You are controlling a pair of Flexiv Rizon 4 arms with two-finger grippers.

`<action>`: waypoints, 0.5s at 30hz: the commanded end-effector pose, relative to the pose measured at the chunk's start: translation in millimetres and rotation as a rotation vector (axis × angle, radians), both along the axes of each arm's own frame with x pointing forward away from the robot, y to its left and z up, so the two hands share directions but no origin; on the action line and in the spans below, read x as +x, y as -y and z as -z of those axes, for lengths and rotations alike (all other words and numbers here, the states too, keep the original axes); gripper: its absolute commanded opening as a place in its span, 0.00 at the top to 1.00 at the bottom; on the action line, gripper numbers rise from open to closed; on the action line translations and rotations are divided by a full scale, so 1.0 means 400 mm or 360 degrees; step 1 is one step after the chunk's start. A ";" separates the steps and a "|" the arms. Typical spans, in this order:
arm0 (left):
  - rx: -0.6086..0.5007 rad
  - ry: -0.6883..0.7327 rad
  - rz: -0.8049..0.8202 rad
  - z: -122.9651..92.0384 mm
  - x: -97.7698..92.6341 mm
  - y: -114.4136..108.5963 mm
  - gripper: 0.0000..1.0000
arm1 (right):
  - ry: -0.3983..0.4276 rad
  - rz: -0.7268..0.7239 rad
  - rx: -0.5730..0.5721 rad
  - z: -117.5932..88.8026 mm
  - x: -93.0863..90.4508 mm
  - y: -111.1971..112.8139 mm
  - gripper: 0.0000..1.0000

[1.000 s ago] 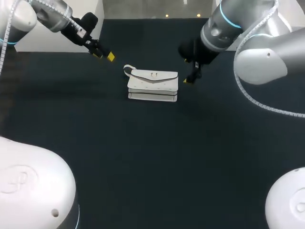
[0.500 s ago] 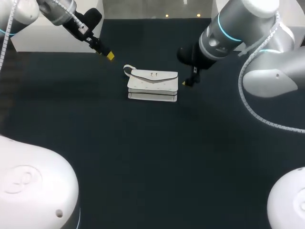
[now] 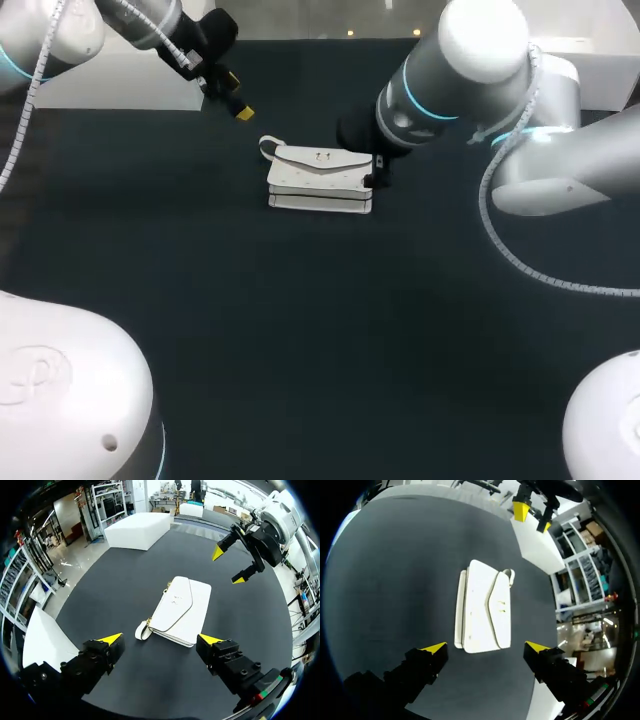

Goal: Pick up the bag, open it, inspect its contents, close it, and place it on the opposite side

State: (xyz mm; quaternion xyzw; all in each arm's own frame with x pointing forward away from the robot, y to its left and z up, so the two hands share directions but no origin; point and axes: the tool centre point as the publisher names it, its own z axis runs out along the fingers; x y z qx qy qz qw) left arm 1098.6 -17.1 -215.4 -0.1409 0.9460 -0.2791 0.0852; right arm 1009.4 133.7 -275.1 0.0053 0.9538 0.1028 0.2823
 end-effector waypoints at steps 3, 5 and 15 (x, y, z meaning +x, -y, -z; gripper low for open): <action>0.0079 0.0488 0.0558 0.008 -0.018 0.006 0.00 | 0.0240 0.0062 -0.0003 0.042 -0.012 -0.036 0.00; 0.0075 0.0521 0.0618 0.006 -0.016 0.010 0.00 | 0.0262 0.0048 0.0016 0.049 -0.014 -0.041 0.00; 0.0094 0.0404 0.0746 0.002 0.006 0.016 0.00 | 0.0412 0.0049 0.0015 0.084 -0.020 -0.045 0.00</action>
